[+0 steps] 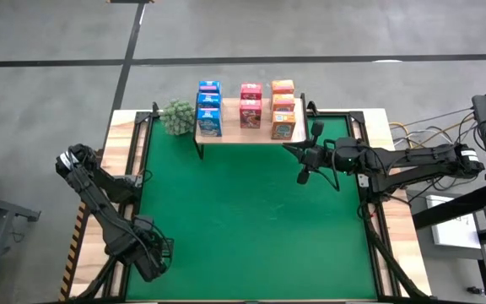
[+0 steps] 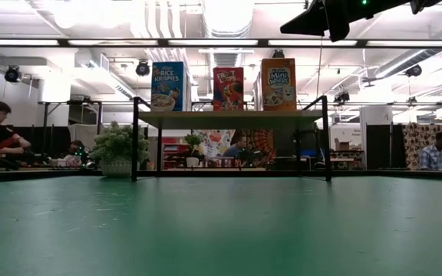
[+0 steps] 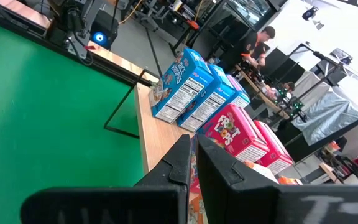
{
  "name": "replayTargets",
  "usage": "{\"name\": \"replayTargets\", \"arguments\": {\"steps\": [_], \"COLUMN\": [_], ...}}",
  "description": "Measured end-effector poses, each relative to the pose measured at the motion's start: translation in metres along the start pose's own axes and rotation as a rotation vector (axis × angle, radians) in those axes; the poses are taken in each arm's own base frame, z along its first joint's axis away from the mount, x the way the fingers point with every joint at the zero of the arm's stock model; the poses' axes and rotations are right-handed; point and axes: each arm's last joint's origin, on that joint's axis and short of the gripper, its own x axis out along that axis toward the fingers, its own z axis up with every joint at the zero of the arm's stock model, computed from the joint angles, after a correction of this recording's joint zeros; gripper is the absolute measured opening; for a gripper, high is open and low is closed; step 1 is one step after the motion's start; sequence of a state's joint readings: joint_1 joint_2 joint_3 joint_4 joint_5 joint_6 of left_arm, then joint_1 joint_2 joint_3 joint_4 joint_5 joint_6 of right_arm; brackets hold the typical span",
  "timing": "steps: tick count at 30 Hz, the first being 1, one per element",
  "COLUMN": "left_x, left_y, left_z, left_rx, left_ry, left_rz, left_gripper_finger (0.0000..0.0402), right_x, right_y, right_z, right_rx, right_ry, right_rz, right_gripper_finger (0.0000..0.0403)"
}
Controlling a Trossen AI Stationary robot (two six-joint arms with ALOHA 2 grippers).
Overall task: Stack cereal on shelf
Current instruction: Put the red cereal box on the shelf aligned with the other red cereal boxes
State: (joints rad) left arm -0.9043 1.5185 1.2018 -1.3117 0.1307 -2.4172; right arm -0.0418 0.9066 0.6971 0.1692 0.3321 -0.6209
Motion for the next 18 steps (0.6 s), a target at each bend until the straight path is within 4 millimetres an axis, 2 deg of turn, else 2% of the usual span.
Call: {"name": "replayTargets", "arguments": {"steps": [8,18], "left_x": [0.000,-0.016], "left_y": [0.000,-0.003], "left_z": [0.000,-0.004], "left_rx": [0.007,0.173], "left_ry": [-0.001,-0.007], "left_rz": [0.000,-0.085], "left_gripper_finger": [0.0181,0.0180], "right_x": [0.000,0.000], "right_y": [0.000,0.000], "right_z": [0.000,0.000], "right_rx": [0.001,0.001], "right_ry": [0.000,0.000], "right_rz": [0.000,0.000], "right_gripper_finger": [0.0013,0.0012]}}
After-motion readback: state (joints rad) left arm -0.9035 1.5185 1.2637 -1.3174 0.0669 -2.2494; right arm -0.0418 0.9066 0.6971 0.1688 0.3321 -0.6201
